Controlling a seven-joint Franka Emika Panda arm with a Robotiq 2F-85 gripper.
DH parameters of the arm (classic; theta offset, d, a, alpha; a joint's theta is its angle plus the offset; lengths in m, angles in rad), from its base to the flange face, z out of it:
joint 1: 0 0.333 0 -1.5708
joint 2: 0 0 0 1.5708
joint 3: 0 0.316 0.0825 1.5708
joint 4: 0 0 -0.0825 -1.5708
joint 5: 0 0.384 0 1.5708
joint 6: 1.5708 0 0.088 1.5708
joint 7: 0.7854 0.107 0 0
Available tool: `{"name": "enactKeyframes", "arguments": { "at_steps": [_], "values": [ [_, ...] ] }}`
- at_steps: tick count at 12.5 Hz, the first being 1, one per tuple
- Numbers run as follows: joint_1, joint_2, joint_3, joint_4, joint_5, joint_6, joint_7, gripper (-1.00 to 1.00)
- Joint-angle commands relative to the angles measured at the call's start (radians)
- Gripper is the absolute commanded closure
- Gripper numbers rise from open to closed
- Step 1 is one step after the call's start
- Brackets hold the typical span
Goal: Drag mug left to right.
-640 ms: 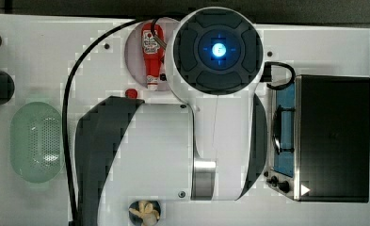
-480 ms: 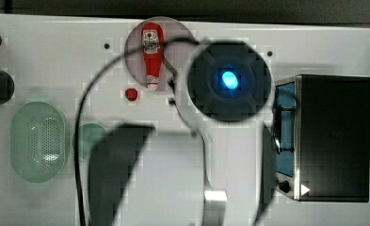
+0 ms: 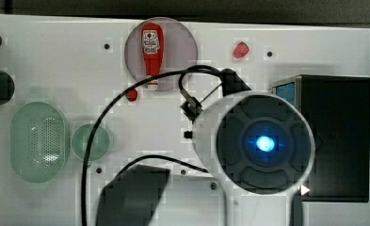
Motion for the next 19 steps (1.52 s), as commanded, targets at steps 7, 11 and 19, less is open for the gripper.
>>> {"name": "enactKeyframes", "arguments": {
  "at_steps": [7,11,19],
  "values": [
    [0.079,0.245,0.398,-0.068,0.001,0.075,0.073,-1.0],
    [0.09,0.359,0.47,-0.159,-0.002,0.33,0.053,-1.0],
    [0.098,0.555,0.478,-0.32,-0.213,0.749,0.049,-1.0]
  ]
}}
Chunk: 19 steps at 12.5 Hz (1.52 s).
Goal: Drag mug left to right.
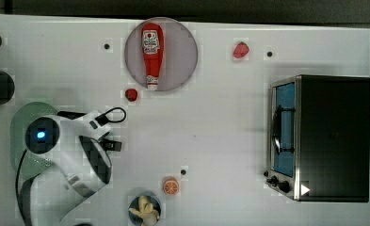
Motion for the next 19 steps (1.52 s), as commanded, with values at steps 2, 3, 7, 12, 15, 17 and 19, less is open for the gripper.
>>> {"name": "enactKeyframes", "arguments": {
  "at_steps": [2,3,7,12,15,17,19],
  "values": [
    [-0.023,0.077,-0.007,-0.04,-0.104,0.146,0.037,-1.0],
    [-0.023,0.094,-0.011,-0.044,-0.133,0.151,0.037,-1.0],
    [-0.023,0.139,-0.015,-0.052,-0.157,0.221,0.037,-0.43],
    [-0.036,0.149,-0.033,-0.064,-0.171,0.239,0.027,0.65],
    [-0.07,0.144,-0.033,-0.071,-0.171,0.248,-0.04,0.65],
    [-0.106,0.139,-0.033,-0.08,-0.171,0.248,-0.081,0.65],
    [-0.147,0.127,-0.033,-0.096,-0.171,0.248,-0.084,0.65]
  ]
}}
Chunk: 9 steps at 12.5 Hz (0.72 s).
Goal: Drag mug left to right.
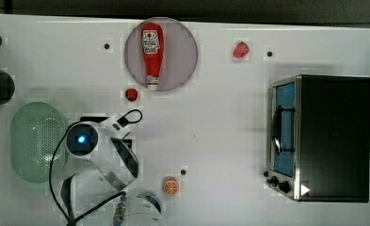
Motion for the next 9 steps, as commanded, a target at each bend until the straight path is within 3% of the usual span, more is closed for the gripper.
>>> {"name": "enactKeyframes", "arguments": {
  "at_steps": [1,9],
  "values": [
    [-0.09,-0.04,-0.007,-0.026,-0.004,-0.003,-0.062,0.65],
    [-0.264,-0.063,-0.009,-0.058,-0.004,0.0,-0.281,0.65]
  ]
}}
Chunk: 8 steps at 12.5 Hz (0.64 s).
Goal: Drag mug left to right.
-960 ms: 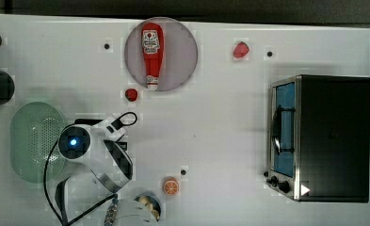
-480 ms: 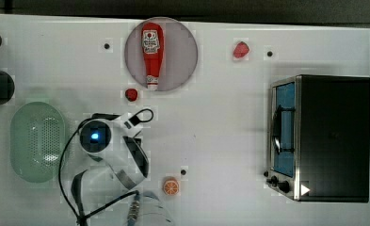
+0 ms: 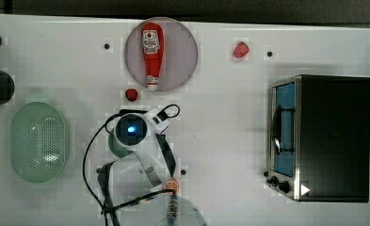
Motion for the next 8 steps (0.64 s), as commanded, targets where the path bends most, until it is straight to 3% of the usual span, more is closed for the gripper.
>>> {"name": "enactKeyframes", "arguments": {
  "at_steps": [1,8],
  "values": [
    [-0.079,-0.028,-0.001,-0.001,0.0,-0.001,-0.125,0.65],
    [-0.208,-0.028,-0.005,-0.002,0.0,-0.004,-0.276,0.65]
  ]
}}
